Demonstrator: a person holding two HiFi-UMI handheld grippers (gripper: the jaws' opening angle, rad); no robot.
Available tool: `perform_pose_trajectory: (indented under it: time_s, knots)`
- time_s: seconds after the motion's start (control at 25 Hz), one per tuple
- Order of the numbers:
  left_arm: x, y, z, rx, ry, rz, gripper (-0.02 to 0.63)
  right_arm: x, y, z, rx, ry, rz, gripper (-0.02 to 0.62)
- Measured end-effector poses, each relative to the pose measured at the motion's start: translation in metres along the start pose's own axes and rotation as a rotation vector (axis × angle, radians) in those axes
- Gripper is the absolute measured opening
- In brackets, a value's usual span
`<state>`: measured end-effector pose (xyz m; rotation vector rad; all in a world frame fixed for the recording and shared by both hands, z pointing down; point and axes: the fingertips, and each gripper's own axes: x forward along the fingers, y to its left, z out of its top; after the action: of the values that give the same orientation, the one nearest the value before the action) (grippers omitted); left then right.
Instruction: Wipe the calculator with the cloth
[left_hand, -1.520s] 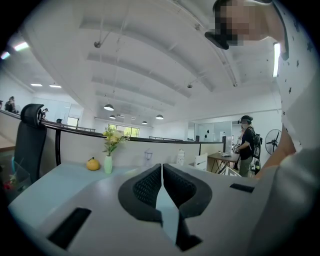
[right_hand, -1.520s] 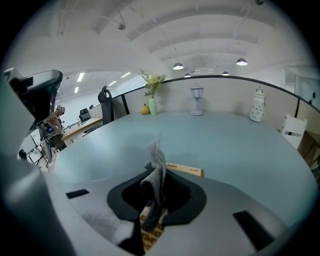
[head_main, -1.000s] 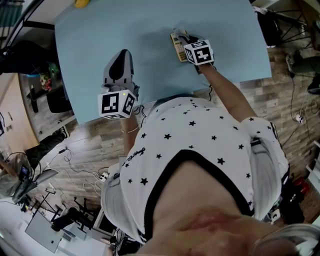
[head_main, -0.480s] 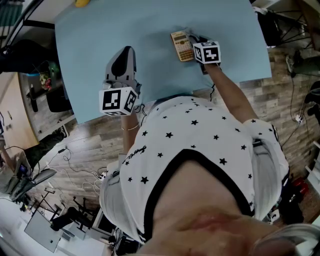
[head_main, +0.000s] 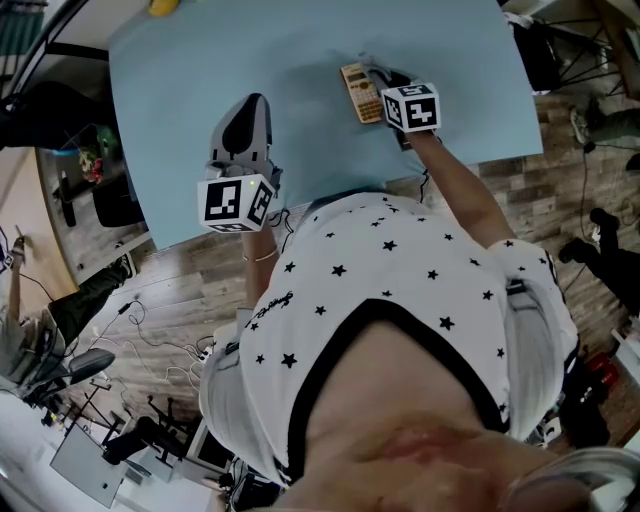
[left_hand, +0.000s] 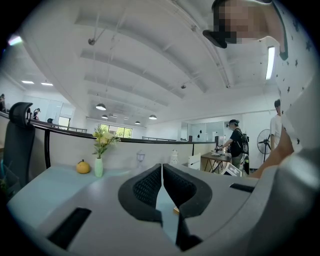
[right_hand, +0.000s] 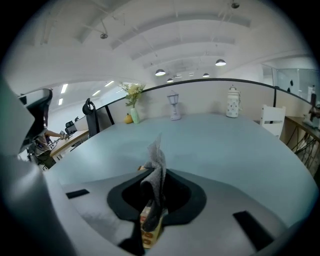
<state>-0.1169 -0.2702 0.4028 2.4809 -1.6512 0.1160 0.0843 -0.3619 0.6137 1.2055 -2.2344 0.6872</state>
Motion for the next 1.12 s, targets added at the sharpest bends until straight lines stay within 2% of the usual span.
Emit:
perform_pose_trajectory:
  time_s: [0.24,0.44,0.72,1.12]
  knots:
    - [0.004,-0.002,0.002,0.001,-0.006,-0.006,0.035,-0.001,0.057,-0.001,-0.118,0.014,0.126,0.046]
    - [0.004,-0.001,0.001,0.002,-0.006,-0.008,0.035,0.003,0.082,-0.018,-0.165,0.055,0.175,0.046]
    - [0.006,-0.002,0.001,0.002,-0.002,-0.019,0.035,0.006,0.076,-0.029,-0.169,0.091,0.15,0.046]
    - [0.01,-0.006,0.001,0.004,0.003,-0.05,0.035,0.002,0.038,-0.027,-0.092,0.077,0.062,0.046]
